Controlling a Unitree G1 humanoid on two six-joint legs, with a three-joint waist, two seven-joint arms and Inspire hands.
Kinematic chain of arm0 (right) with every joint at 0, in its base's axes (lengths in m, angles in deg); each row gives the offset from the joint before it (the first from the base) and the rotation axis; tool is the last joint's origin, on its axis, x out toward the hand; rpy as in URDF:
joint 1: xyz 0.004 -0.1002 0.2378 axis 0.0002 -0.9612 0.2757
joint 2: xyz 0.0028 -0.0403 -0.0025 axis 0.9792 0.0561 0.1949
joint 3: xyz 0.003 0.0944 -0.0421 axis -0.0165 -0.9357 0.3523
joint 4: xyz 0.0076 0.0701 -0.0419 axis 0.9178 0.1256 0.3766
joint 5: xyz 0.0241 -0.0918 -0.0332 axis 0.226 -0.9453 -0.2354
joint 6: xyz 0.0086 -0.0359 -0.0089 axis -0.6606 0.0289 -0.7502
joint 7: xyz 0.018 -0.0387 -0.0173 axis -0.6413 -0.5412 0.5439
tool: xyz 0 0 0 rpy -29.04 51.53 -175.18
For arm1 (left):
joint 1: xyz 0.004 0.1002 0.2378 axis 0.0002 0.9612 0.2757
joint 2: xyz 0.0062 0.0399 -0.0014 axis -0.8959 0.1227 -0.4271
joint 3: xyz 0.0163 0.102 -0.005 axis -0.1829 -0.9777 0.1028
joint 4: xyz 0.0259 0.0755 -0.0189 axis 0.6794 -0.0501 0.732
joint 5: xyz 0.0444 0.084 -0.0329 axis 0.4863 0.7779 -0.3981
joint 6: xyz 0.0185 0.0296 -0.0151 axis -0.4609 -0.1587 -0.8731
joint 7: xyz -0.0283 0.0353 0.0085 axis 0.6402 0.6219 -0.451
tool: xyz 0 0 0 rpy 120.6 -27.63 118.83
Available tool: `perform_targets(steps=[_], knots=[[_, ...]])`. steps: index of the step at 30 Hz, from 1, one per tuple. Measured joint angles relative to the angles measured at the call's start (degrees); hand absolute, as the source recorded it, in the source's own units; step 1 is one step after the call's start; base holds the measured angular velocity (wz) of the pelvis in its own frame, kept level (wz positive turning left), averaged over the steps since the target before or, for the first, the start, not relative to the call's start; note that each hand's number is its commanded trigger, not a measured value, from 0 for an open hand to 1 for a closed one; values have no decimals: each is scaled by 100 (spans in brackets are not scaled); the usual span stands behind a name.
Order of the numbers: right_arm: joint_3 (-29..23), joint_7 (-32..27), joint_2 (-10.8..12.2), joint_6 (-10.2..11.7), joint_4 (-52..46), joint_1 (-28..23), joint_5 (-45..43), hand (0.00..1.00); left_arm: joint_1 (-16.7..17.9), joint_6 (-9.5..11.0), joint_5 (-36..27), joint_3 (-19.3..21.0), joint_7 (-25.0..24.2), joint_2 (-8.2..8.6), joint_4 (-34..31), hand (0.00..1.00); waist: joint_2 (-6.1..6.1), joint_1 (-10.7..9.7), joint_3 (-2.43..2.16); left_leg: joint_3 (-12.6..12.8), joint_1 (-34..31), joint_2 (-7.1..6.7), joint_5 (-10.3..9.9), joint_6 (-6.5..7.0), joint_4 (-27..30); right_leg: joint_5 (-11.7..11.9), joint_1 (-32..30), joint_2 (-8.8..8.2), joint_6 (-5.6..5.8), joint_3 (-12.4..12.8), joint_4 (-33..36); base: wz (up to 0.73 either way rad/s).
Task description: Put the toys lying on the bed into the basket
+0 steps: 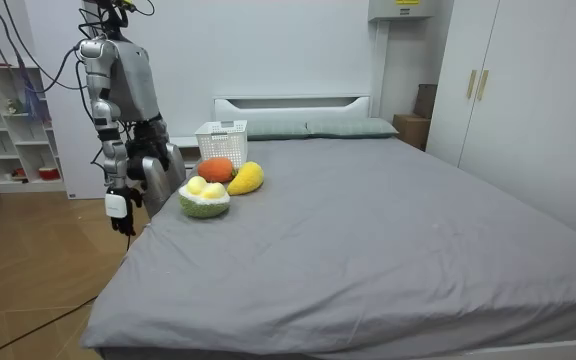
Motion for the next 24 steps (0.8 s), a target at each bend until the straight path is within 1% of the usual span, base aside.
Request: perform_targets(steps=[13, 16, 19, 21, 24], knots=[[1, 73, 9, 3, 30, -11, 88, 0, 30, 9, 10, 99, 12, 0, -9, 0, -9, 4, 13, 0, 0, -2, 0, 0, -11, 1, -5, 4, 1, 10, -15, 0], [1, 76, 9, -10, 30, -32, 287, 0, 91, 8, 7, 99, 11, 0, -107, 0, -10, 2, 12, 9, 5, -2, 0, 0, -12, 2, -6, 7, 2, 24, -13, 0], [-30, 67, 9, -13, 56, -110, 707, 0, 191, 14, 2, 107, 11, 5, -183, 0, -14, -13, 11, 8, 10, -2, 1, 0, -13, 4, 2, 7, 2, 21, -13, 0], [-138, 37, 18, -20, 64, -228, 969, 0, 212, 11, 6, 126, 12, 7, -251, 0, -21, -30, 10, 6, 10, -2, 1, -1, -12, 3, -2, 8, 1, 23, -7, 0], [-510, -98, 19, -68, 83, -276, 1189, 0, 317, -30, 1, 237, 12, -8, -335, 0, -59, -188, 5, -6, 19, -3, 2, -3, -12, -2, 8, 4, 0, 13, 4, 0]])
